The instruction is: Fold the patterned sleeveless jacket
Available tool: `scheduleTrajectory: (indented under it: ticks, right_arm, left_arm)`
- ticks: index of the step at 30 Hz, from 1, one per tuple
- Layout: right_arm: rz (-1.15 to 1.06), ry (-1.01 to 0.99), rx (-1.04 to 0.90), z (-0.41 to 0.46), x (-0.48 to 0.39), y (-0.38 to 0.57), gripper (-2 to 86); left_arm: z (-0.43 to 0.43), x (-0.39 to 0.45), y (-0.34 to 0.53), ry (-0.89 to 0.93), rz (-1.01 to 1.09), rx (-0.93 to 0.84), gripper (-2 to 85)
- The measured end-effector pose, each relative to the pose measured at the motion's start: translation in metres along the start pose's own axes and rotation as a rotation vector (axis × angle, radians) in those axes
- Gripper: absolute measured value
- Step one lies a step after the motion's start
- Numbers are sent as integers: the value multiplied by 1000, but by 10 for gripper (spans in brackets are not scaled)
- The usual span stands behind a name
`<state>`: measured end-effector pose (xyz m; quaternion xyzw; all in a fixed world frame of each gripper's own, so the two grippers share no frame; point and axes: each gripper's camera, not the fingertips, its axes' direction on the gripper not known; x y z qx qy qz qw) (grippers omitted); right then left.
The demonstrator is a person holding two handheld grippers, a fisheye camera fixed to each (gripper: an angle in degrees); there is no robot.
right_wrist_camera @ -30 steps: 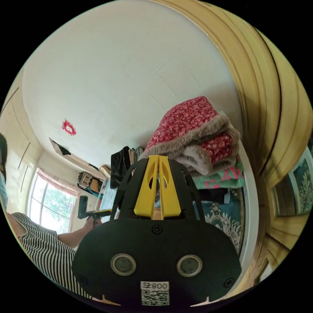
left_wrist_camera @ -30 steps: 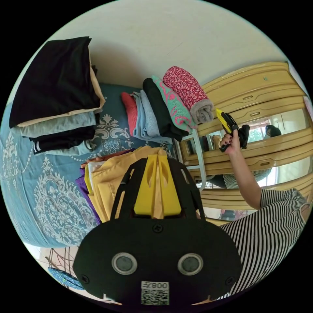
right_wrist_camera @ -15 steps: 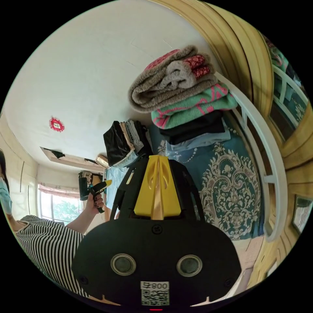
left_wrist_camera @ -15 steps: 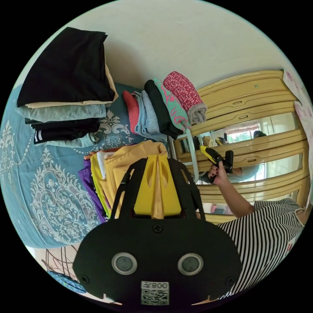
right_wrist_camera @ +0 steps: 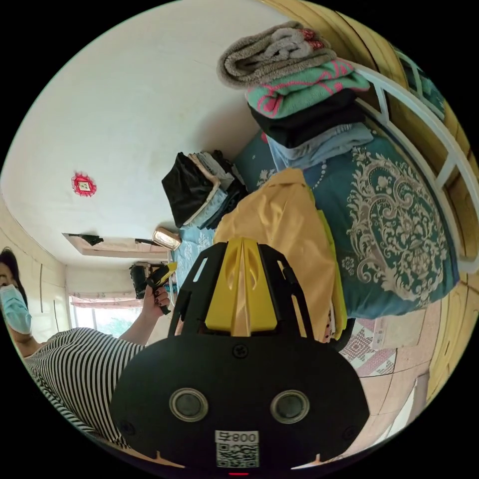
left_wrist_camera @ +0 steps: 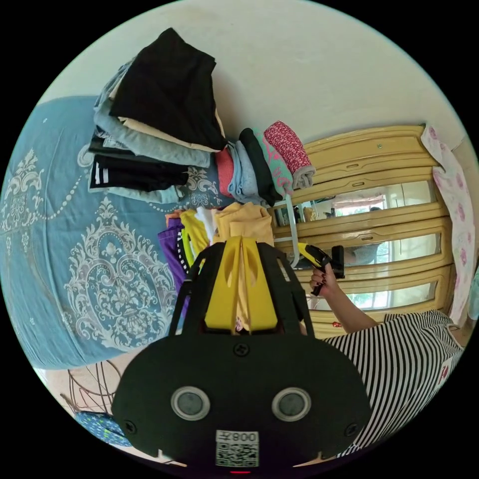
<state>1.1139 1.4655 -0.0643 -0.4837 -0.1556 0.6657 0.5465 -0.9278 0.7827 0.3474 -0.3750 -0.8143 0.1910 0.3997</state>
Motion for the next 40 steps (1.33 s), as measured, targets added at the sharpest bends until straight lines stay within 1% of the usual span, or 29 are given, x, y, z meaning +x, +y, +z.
scheduleTrajectory:
  ticks: [6, 11, 19, 26, 37, 40]
  right_arm:
    - [94, -29, 37, 15, -18, 63, 1]
    - [129, -33, -9, 31, -37, 101, 1]
    - [95, -67, -90, 51, -63, 115, 1]
    - [45, -137, -134, 60, -79, 111, 1]
    - [13, -227, -164, 63, -89, 105, 0]
    - [18, -241, -170, 64, -90, 106, 0]
  left_arm:
    - [10, -44, 31, 73, -11, -123, 17]
    - [34, -58, 45, 118, 5, -217, 23]
    - [78, -58, 64, 156, 12, -321, 38]
    - [100, -48, 63, 121, 13, -337, 51]
    - [135, -18, 23, 74, -3, -231, 67]
    - [144, -9, 17, 44, 14, -235, 68]
